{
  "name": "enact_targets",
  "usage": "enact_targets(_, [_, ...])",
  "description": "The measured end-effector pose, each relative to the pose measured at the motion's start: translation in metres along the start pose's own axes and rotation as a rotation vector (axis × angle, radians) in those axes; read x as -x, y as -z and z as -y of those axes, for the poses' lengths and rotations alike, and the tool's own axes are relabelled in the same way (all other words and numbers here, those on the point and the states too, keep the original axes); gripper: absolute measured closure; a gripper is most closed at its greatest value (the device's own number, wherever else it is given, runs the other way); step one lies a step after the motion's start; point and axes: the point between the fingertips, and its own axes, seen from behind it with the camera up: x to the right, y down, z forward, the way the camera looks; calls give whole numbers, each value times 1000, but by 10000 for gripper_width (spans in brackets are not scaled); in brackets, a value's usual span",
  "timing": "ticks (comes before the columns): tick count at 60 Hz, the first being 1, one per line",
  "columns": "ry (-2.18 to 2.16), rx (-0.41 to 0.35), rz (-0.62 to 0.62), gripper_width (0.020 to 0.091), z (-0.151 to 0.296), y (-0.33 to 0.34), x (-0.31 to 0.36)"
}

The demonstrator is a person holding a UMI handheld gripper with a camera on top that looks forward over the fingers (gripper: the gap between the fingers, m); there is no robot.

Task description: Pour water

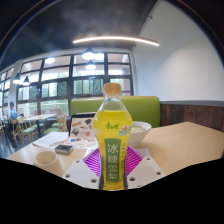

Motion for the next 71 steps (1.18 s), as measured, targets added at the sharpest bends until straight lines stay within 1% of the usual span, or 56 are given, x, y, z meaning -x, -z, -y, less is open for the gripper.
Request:
enact_targets(3, [18,28,-4,841,-11,-3,-4])
enact_targets(4, [26,43,-7,817,-16,-4,-5])
enact_targets(5, [30,52,-9,830,-18,-2,-8])
enact_targets(6, [22,33,-5,833,-14,-3,-7])
enact_targets(9, [42,74,-7,826,-25,-3,-10])
enact_targets(10, [35,58,-6,828,-20,-4,-9])
enact_targets(11, [34,61,-6,818,-21,-4,-9])
enact_targets(14, [38,69,-6,821,-22,-5,-9])
enact_targets(15, [38,67,-5,805,-22,-5,-9])
enact_targets(16, [38,68,-6,781,-23,-4,-9])
enact_targets(17, [36,66,-6,771,-22,-4,-9])
enact_targets(20, [29,63,-4,676,-21,-3,-8])
enact_targets(24, [22,72,-13,595,-21,0,-4])
enact_targets(27, [26,80,-31,497,-23,3,-8])
enact_targets(28, [30,78,-36,443,-21,6,-9])
enact_targets(31, [48,69,-65,320,-15,18,-11])
enact_targets(34, [60,52,-83,271,-5,31,-8])
enact_targets(38, [61,21,-93,274,12,51,0])
enact_targets(41, [47,10,-95,284,20,73,13])
enact_targets(42, [41,13,-89,284,28,77,8])
enact_targets(55, [-13,-18,-82,282,63,196,75])
enact_targets(59, [-33,-25,-71,286,63,231,94])
enact_targets(65, [-63,-55,-30,286,59,274,119])
enact_targets(71, [-84,-21,-12,298,40,301,130])
